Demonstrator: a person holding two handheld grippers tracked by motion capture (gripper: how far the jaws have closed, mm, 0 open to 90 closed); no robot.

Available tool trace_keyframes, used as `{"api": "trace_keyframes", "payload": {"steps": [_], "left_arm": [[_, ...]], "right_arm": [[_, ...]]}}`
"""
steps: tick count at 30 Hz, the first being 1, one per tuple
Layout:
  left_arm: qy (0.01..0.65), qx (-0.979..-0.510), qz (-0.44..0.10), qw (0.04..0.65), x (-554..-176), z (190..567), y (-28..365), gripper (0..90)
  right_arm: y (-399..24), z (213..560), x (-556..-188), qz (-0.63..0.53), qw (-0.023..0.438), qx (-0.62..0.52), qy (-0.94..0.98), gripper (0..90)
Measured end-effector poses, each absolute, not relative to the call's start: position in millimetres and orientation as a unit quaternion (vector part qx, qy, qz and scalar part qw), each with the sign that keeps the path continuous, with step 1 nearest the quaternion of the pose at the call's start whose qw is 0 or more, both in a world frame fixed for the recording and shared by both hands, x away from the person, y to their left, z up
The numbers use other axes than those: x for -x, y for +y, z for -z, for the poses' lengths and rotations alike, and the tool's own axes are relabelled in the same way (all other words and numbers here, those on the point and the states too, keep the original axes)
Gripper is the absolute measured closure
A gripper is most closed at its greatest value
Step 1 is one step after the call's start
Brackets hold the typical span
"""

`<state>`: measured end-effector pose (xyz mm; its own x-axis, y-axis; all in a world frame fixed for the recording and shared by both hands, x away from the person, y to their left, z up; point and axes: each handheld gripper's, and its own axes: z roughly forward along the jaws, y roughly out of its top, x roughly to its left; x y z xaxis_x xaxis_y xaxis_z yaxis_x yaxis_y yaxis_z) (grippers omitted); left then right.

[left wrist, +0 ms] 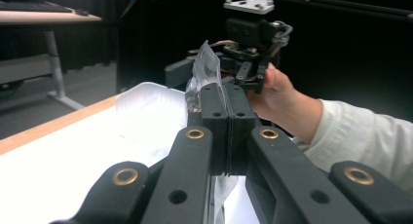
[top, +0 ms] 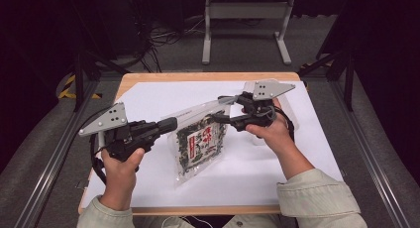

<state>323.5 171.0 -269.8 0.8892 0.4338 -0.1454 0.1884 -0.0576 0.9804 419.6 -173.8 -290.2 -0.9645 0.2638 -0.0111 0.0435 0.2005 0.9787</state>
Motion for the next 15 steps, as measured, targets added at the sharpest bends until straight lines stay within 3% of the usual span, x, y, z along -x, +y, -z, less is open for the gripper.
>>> {"api": "trace_keyframes", "payload": {"steps": [1, 2, 3, 10, 15], "left_arm": [[0.216, -0.721, -0.094, 0.652, -323.5, 269.8, 171.0, 89.5], [0.218, -0.72, -0.091, 0.652, -324.5, 270.5, 172.1, 89.5], [0.219, -0.719, -0.092, 0.653, -325.3, 270.9, 172.9, 89.4], [0.234, -0.711, -0.101, 0.656, -327.8, 273.0, 178.6, 89.4], [0.247, -0.708, -0.108, 0.653, -330.7, 275.4, 183.0, 89.4]], "right_arm": [[-173.8, 290.2, -419.6, -0.624, 0.088, -0.1, 0.77, 39.8], [-175.2, 289.6, -418.7, -0.62, 0.087, -0.094, 0.774, 50.3], [-176.4, 289.3, -418.3, -0.618, 0.088, -0.09, 0.776, 53.7], [-180.9, 286.4, -414.0, -0.614, 0.076, -0.063, 0.783, 72.9], [-179.5, 284.6, -410.0, -0.607, 0.084, -0.046, 0.789, 78.1]]}}
